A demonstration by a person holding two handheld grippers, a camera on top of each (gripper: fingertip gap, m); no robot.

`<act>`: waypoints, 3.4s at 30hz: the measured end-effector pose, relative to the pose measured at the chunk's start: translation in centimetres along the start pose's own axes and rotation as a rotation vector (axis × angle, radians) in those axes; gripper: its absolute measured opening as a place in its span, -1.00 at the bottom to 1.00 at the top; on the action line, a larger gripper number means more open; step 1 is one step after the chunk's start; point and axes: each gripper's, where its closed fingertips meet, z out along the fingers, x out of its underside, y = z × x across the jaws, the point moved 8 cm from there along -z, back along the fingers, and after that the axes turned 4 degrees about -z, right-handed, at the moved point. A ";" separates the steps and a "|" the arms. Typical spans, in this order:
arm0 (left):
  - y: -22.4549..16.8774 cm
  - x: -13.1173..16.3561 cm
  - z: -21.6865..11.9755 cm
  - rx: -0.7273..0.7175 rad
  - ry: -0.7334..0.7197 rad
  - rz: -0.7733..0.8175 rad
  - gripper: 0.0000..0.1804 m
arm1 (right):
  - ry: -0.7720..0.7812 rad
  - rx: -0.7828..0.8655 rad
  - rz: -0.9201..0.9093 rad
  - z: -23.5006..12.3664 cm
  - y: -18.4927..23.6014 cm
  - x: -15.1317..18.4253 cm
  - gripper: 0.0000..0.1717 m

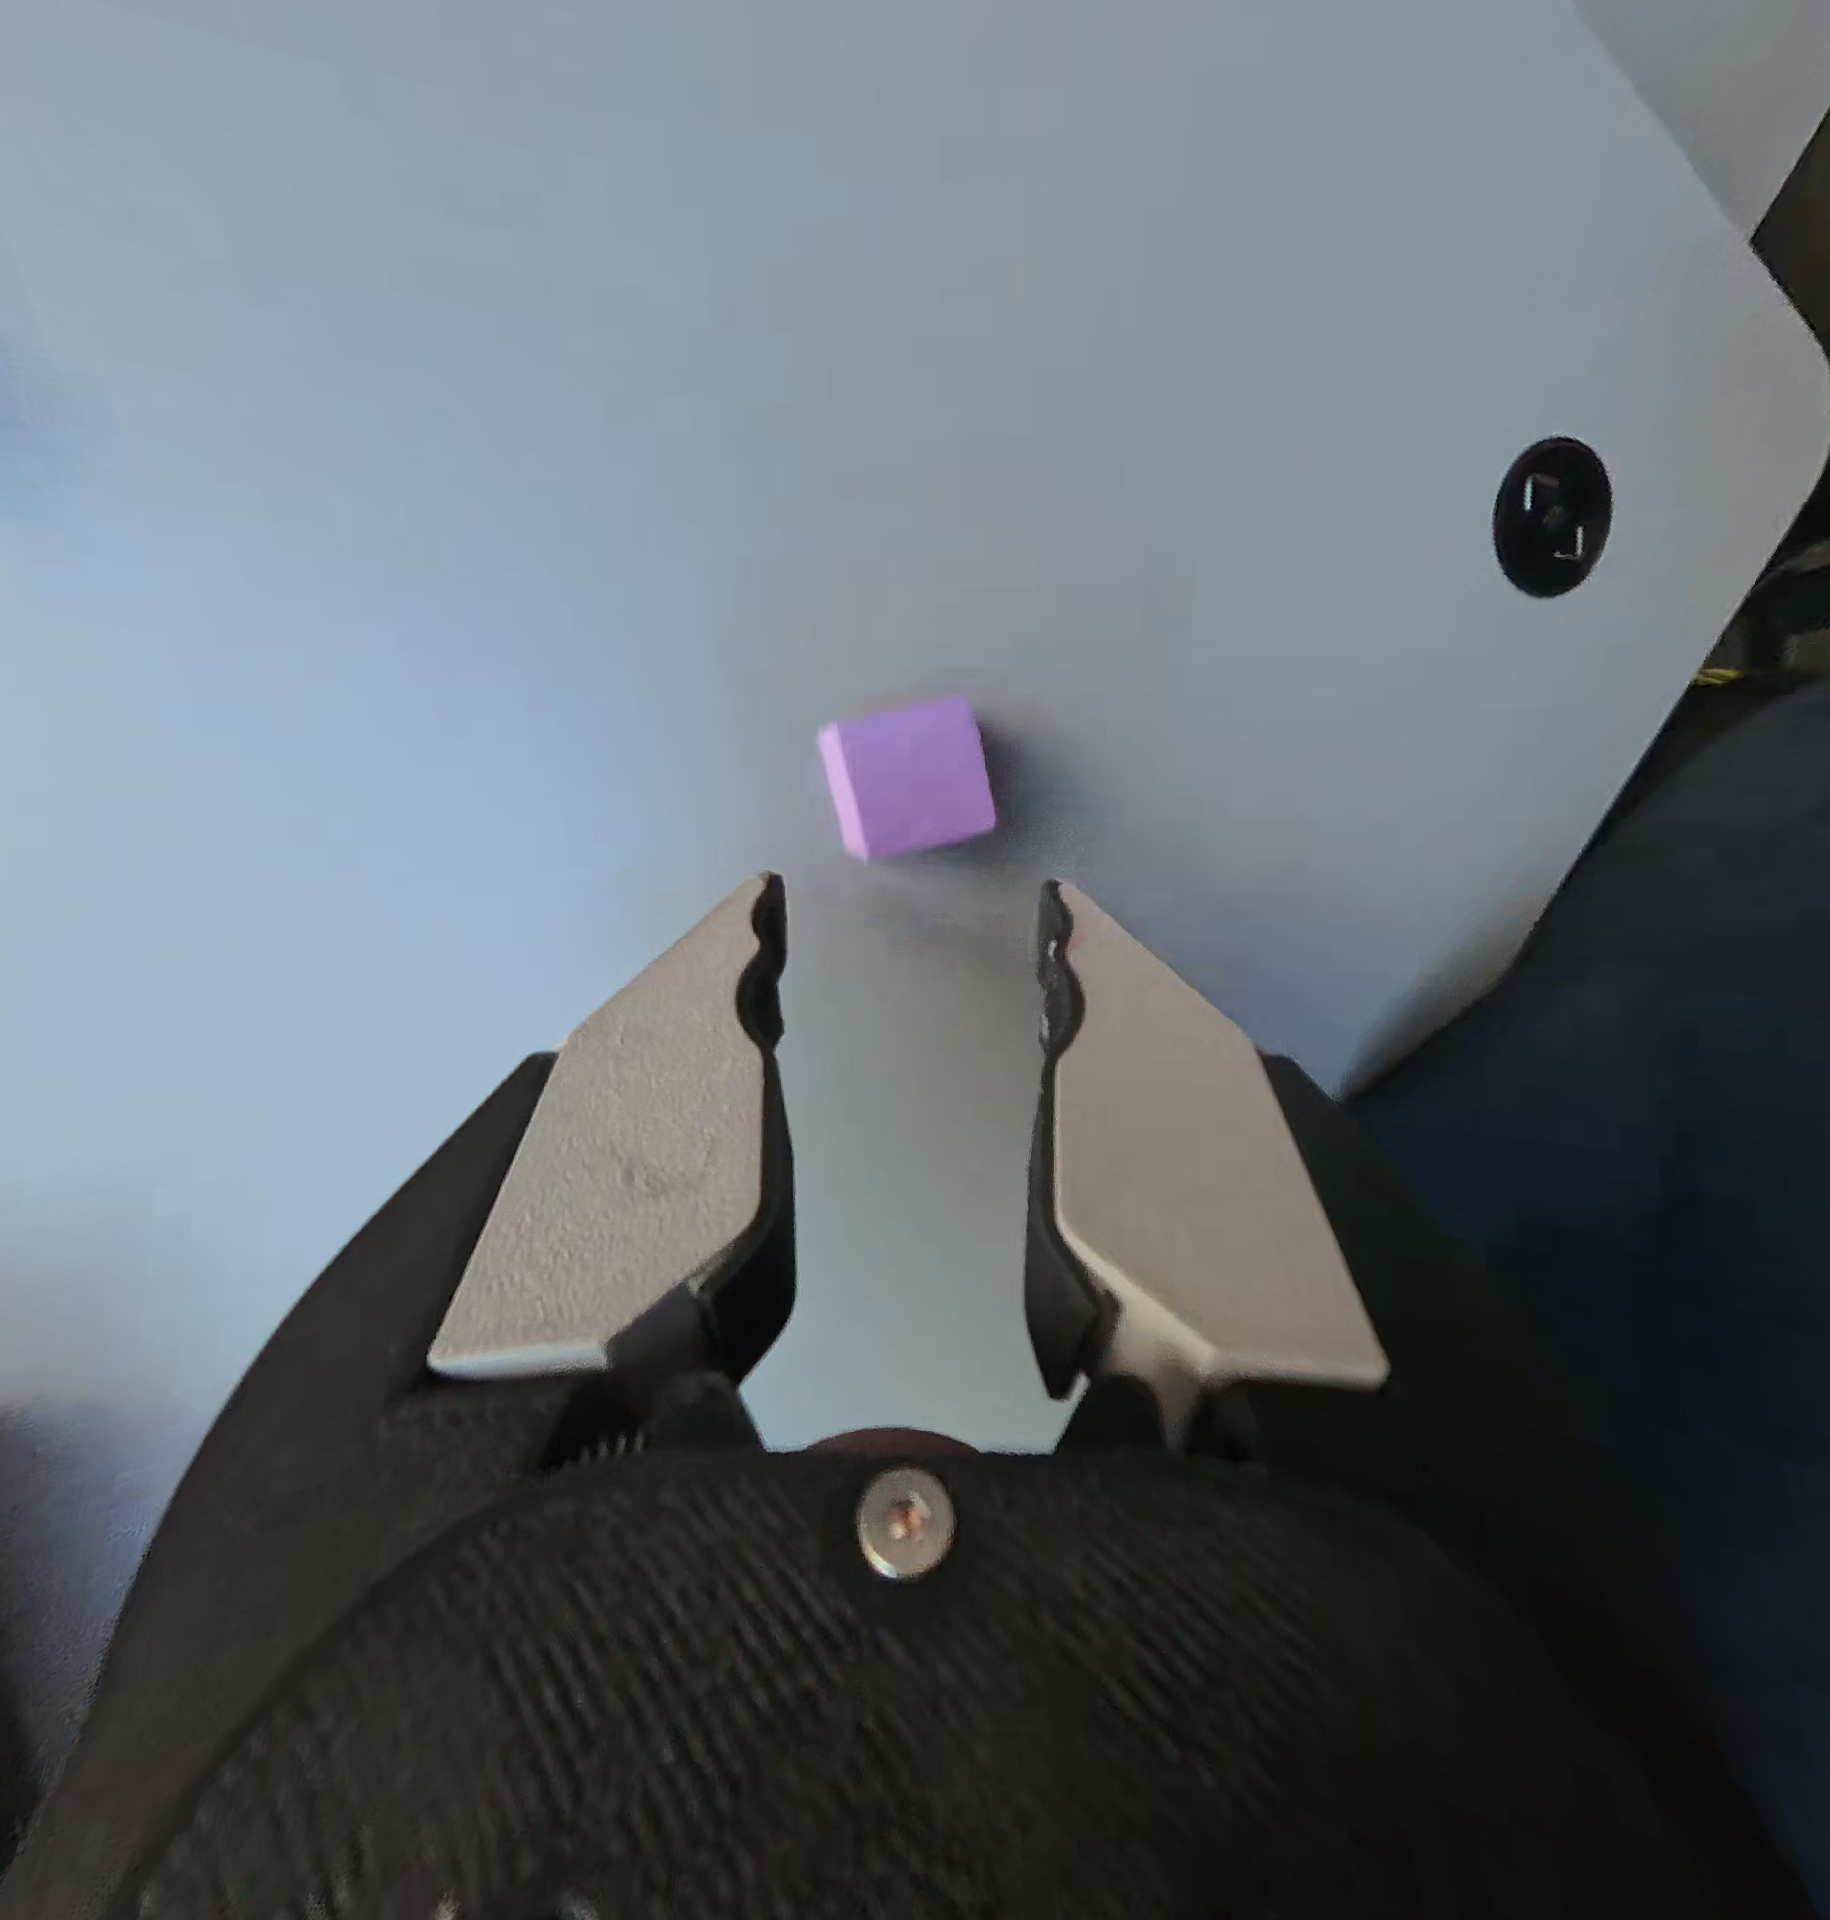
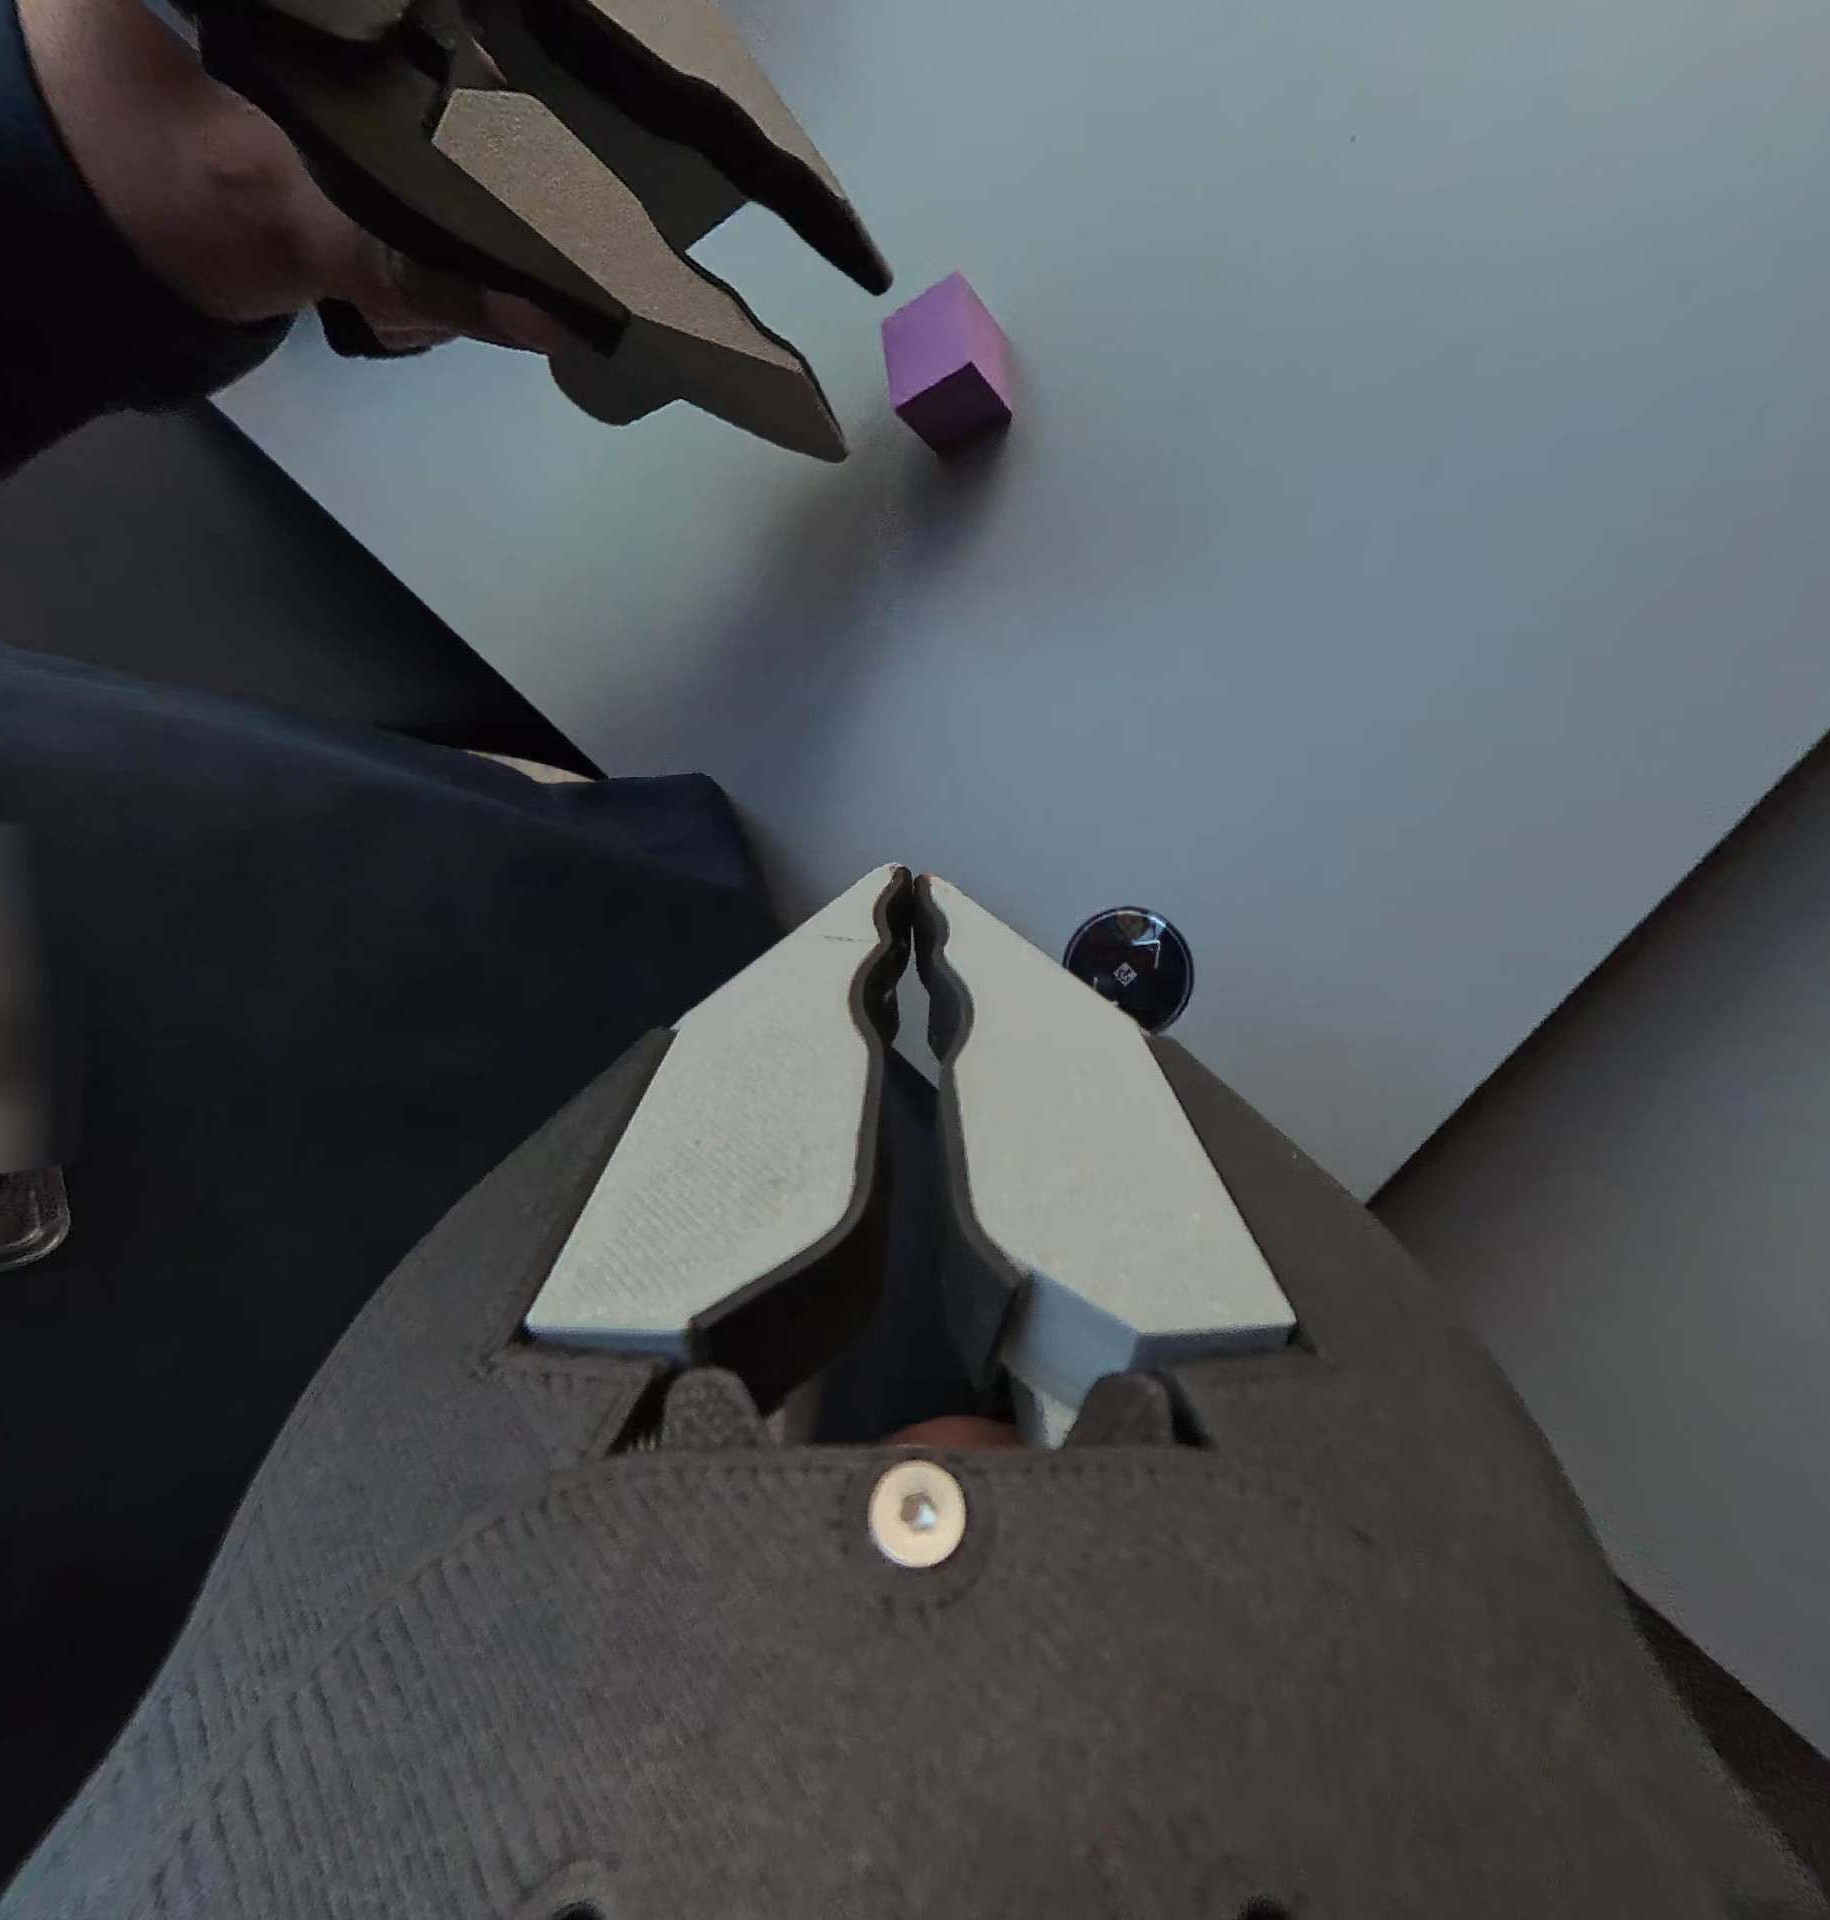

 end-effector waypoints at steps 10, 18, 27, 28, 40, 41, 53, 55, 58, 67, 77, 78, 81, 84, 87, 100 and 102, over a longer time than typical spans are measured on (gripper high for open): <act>2.7 7.4 -3.8 0.025 -0.073 -0.150 -0.53 | 0.089 -0.051 -0.129 2.1 3.3 -2.6 -1.00; 1.9 10.0 -3.7 -0.057 -0.073 -0.092 -0.74 | 0.147 -0.044 -0.191 3.6 5.1 -4.2 -1.00; 3.4 12.0 -4.1 -0.170 -0.099 -0.047 -1.00 | 0.141 -0.014 -0.212 5.5 7.9 -5.1 -1.00; 3.6 12.1 -4.1 -0.177 -0.098 -0.039 -1.00 | 0.135 -0.007 -0.218 5.7 8.3 -5.1 -1.00; 3.3 12.0 -3.1 -0.156 -0.132 0.099 -1.00 | -0.015 0.215 -0.295 5.2 10.1 -6.4 -1.00; 3.3 12.0 -3.0 -0.153 -0.144 0.109 -1.00 | -0.008 0.219 -0.294 5.2 10.1 -6.4 -1.00; 3.8 12.4 -3.0 -0.076 -0.214 -0.126 -1.00 | 0.030 0.156 -0.320 6.3 5.0 -7.4 -0.97; 3.8 12.2 -3.0 -0.076 -0.204 -0.174 -1.00 | 0.011 0.115 -0.309 6.0 3.7 -7.6 -0.96; 3.4 11.9 -3.0 -0.125 -0.170 -0.205 -1.00 | -0.011 0.054 -0.284 5.7 1.7 -7.2 -0.96; 2.5 10.8 -2.8 -0.267 -0.058 -0.295 -1.00 | -0.011 -0.053 -0.276 5.2 -3.3 -4.9 -0.96; 2.0 10.5 -2.6 -0.338 -0.035 -0.282 -1.00 | -0.049 -0.043 -0.301 4.0 -4.9 -6.7 -0.97; 2.1 10.6 -2.6 -0.331 -0.043 -0.280 -1.00 | -0.053 -0.041 -0.292 4.0 -4.7 -6.8 -0.97; 2.2 10.8 -2.7 -0.301 -0.064 -0.280 -1.00 | -0.058 -0.038 -0.276 4.2 -3.9 -6.6 -0.97; 2.4 11.0 -2.7 -0.282 -0.101 -0.281 -1.00 | -0.041 -0.048 -0.251 4.9 -2.8 -5.9 -0.97; 2.5 11.2 -2.7 -0.271 -0.132 -0.280 -1.00 | -0.036 -0.064 -0.222 5.3 -1.8 -5.4 -0.97; 2.8 11.4 -2.8 -0.236 -0.132 -0.218 -1.00 | -0.065 -0.043 -0.243 5.7 1.0 -6.8 -0.96; 2.8 11.4 -2.8 -0.235 -0.131 -0.210 -1.00 | -0.063 -0.041 -0.245 5.6 1.1 -6.7 -0.96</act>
